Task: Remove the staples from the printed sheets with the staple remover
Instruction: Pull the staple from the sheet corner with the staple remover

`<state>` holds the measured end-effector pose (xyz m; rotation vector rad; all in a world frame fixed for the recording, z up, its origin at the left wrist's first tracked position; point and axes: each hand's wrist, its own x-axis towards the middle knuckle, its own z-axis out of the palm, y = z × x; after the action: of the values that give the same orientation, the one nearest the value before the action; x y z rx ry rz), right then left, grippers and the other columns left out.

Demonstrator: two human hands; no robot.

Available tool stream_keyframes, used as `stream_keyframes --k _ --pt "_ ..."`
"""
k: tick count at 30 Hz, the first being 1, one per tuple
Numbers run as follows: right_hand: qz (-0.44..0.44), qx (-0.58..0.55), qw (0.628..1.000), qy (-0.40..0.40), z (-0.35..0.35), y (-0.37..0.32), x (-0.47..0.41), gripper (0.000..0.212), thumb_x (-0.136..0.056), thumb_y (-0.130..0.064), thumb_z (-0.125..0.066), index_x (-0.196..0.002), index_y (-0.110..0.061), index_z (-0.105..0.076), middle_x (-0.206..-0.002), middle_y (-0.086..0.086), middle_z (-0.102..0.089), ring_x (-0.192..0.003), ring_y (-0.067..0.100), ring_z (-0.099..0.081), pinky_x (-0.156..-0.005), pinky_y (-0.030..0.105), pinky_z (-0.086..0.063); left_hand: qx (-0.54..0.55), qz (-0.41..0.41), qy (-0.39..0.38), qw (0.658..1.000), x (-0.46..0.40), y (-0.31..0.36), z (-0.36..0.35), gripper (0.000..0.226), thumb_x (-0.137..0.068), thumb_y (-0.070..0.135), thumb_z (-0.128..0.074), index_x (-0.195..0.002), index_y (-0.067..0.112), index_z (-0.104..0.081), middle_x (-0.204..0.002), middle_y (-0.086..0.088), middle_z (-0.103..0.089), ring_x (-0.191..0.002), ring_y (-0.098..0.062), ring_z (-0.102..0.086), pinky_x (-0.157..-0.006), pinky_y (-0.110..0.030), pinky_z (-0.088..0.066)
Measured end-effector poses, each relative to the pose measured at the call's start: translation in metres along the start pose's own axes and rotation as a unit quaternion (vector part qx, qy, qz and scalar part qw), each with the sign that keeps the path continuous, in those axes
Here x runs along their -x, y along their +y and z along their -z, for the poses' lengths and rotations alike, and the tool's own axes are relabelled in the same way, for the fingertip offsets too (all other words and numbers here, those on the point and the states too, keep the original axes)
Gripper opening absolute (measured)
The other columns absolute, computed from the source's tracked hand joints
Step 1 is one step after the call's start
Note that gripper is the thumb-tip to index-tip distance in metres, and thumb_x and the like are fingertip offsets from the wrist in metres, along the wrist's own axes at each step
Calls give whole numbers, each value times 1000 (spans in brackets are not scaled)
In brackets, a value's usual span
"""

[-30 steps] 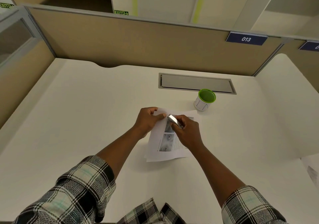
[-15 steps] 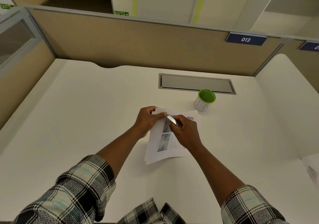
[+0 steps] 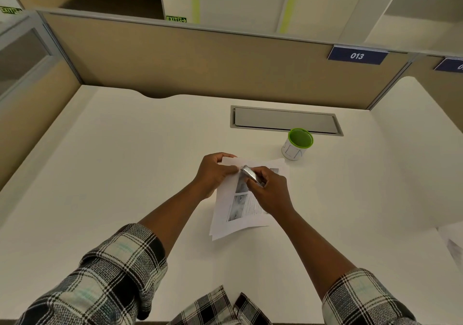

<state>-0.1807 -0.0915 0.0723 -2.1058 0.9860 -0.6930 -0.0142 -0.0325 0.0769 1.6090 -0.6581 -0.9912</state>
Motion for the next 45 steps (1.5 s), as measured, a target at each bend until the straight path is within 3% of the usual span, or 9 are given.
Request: stream_keyframes --k 7,16,19,23,27,32,35,41,45 --pt "9 -3 1000 12 3 1 0 24 -83 -15 -71 -107 -19 -70 -82 -14 -66 -73 5 -60 -62 10 -44 40 30 0 999 2 0 -1 27 -79 15 -76 -104 14 -66 -100 -5 -67 -88 -24 -63 -76 -35 -57" --pt "31 -18 999 14 1 -2 1 25 -84 -13 -70 -108 -19 -72 -87 -12 -71 -75 -1 -62 -66 6 -43 61 39 3 997 2 0 0 27 -77 12 -77 -103 8 -70 -104 -12 -70 -91 -28 -64 -80 -39 -58" --pt "15 -19 1000 10 1 -1 1 26 -83 -17 -69 -109 -22 -73 -89 -10 -72 -75 5 -63 -65 13 -47 65 32 1 997 3 -2 1 26 -76 13 -78 -101 7 -72 -102 -11 -70 -89 -26 -65 -81 -38 -57" --pt "-24 -41 999 15 -1 1 1 20 -82 -18 -70 -101 -21 -75 -75 -7 -70 -62 6 -58 -59 21 -47 45 25 -2 999 4 -2 1 24 -81 14 -74 -104 9 -69 -107 -10 -68 -95 -29 -64 -85 -41 -57" --pt "-40 -57 998 13 -1 1 1 14 -83 -19 -70 -96 -21 -75 -70 -6 -69 -57 5 -54 -57 25 -47 31 5 -13 999 6 1 0 18 -84 14 -72 -101 14 -68 -102 -4 -67 -90 -24 -63 -79 -34 -56" --pt "-54 -66 996 24 0 2 -2 12 -87 -26 -67 -84 -16 -74 -67 1 -69 -62 21 -62 -62 35 -52 34 5 -22 999 7 -1 0 18 -83 11 -72 -100 13 -70 -103 -6 -69 -92 -26 -64 -82 -38 -57" --pt "-50 -60 997 21 4 3 -7 11 -87 -24 -67 -89 -16 -75 -70 -3 -70 -65 18 -64 -64 31 -53 18 -4 -9 1000 9 -3 -4 18 -82 11 -73 -100 13 -70 -101 -3 -68 -90 -21 -63 -77 -31 -56" --pt "-9 -31 999 -5 6 4 -4 27 -83 -14 -70 -107 -23 -73 -88 -17 -70 -79 0 -64 -69 11 -49 51 19 20 998 9 -8 -3 23 -81 15 -74 -103 8 -70 -103 -8 -69 -90 -24 -64 -78 -35 -57" --pt "17 -37 999 -1 5 4 0 23 -83 -12 -71 -104 -21 -74 -86 -10 -72 -77 7 -65 -68 17 -51 85 21 12 996 9 -6 -1 17 -82 14 -74 -99 14 -70 -99 -4 -70 -87 -22 -64 -77 -34 -58"
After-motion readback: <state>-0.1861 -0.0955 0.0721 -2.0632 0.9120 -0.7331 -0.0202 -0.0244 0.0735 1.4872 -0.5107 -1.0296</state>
